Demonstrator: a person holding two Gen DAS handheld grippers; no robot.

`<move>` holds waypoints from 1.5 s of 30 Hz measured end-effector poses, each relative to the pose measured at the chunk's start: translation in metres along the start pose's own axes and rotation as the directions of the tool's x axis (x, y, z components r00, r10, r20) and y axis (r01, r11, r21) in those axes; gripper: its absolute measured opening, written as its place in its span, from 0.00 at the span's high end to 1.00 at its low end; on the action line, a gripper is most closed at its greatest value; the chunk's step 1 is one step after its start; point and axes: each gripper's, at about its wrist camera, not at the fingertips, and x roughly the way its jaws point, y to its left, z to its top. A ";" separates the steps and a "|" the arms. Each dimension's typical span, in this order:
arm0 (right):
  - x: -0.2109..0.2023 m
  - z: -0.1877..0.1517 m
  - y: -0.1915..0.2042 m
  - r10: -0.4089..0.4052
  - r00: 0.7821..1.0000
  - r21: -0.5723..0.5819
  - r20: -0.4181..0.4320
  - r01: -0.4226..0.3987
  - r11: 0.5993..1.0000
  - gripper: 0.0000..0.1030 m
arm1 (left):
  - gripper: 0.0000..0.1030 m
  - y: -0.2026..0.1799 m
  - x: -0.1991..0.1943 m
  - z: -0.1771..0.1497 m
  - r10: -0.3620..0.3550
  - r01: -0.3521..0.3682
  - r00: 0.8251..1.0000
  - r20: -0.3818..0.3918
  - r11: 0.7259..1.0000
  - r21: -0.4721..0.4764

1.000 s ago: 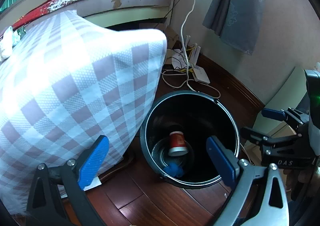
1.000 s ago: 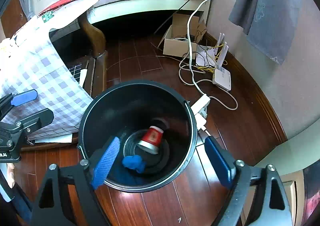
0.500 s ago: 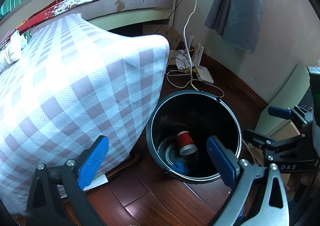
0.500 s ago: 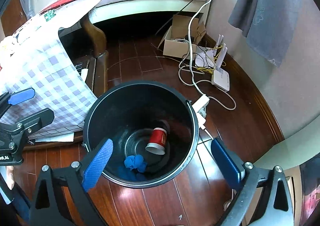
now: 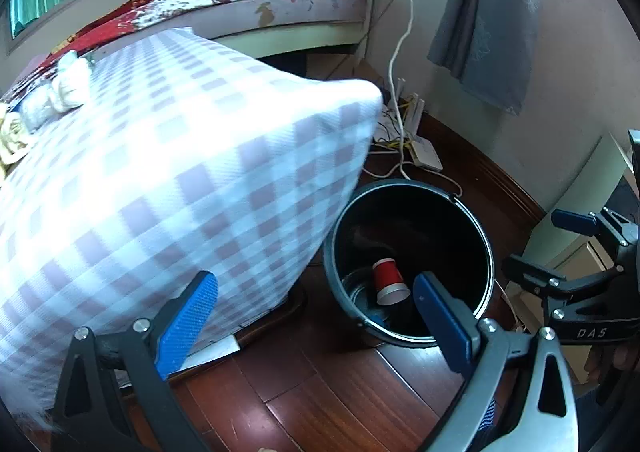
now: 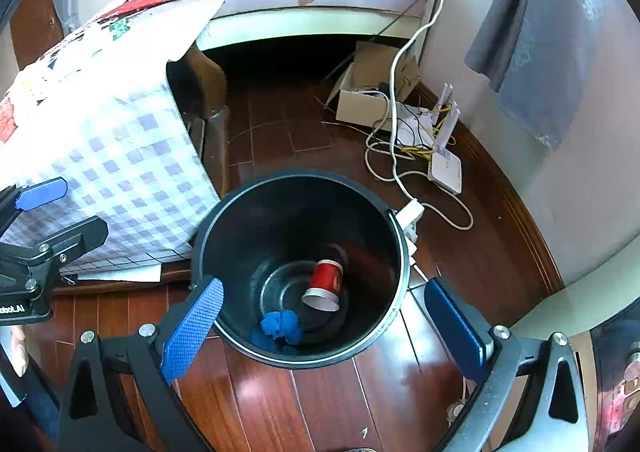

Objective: Collect trash
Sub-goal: 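Move both tools back over the bed toward the remaining trash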

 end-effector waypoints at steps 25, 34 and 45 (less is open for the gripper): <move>-0.066 0.039 0.088 0.086 0.980 -0.075 0.177 -0.074 0.994 0.01 | 0.04 0.080 -0.095 -0.001 0.156 -0.134 0.978 0.139 0.979 -0.153; -0.081 0.060 0.136 0.153 0.945 -0.136 0.290 -0.118 0.984 0.01 | 0.04 0.127 -0.114 -0.012 0.243 -0.203 0.958 0.155 0.950 -0.236; -0.065 0.091 0.201 0.255 0.926 -0.228 0.279 -0.194 0.954 0.01 | 0.04 0.204 -0.126 -0.026 0.370 -0.308 0.920 0.129 0.887 -0.345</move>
